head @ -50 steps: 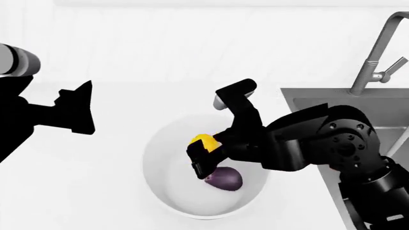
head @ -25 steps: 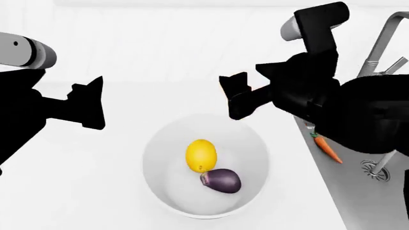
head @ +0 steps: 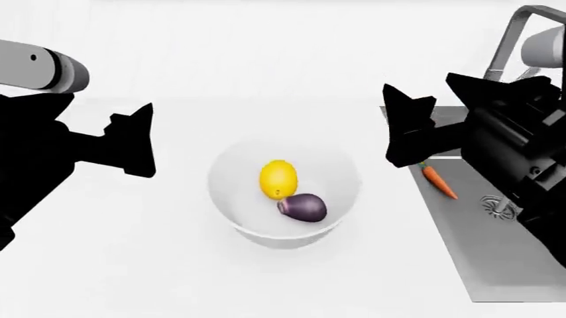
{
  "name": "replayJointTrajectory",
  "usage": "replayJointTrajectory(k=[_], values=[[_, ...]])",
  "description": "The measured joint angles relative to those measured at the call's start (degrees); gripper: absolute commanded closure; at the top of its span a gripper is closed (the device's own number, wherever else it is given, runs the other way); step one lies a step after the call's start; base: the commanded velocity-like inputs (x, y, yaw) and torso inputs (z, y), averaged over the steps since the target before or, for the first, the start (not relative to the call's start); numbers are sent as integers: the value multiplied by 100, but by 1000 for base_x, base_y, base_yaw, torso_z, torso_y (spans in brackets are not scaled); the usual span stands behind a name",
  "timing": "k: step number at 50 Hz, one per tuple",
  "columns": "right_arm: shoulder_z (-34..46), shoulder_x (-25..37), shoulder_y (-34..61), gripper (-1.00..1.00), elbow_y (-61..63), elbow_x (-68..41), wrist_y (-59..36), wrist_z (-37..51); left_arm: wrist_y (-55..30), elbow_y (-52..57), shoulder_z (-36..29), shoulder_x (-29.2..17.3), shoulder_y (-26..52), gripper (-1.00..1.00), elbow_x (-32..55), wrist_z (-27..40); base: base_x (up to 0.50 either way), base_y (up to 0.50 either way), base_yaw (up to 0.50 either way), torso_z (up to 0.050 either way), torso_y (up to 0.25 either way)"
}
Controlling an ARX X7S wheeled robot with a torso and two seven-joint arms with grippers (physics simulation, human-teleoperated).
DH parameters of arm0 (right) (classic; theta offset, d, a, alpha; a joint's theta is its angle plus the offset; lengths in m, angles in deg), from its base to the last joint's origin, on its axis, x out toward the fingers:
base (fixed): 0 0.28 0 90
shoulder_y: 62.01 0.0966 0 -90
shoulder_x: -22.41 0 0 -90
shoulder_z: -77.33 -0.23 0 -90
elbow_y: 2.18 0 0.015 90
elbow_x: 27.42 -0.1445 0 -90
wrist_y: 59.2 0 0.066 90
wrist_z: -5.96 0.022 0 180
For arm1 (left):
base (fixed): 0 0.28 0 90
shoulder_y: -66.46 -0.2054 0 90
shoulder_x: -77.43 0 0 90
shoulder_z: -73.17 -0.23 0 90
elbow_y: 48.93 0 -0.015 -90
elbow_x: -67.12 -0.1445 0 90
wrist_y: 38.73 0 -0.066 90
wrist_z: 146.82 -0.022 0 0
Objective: Pick the eggplants and oranges from the sink and place them in one bowl. Place the carrot in the other bowl. Then turn off the sink faucet.
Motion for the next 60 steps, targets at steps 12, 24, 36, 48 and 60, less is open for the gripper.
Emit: replayJointTrajectory(k=[12,24,36,48,60], values=[[-132,137,-368,-100,216,-9,118,129,18,77,-4,6,41,-100,86,99,-227,-274,0,0,0],[-229,276,-553,-100,336,-94,182,285,52,132,6,-7,24,-100,148,150,-36,-500,0,0,0],[-305,403,-648,-100,403,-205,226,396,80,177,-30,49,8,-100,177,222,-11,-500,0,0,0],[-329,464,-706,-100,403,-200,255,390,125,203,-28,55,-43,-100,204,234,-9,-500,0,0,0],[-396,503,-844,-100,430,-116,324,350,140,199,-44,92,-24,-100,201,255,1,-500,0,0,0]])
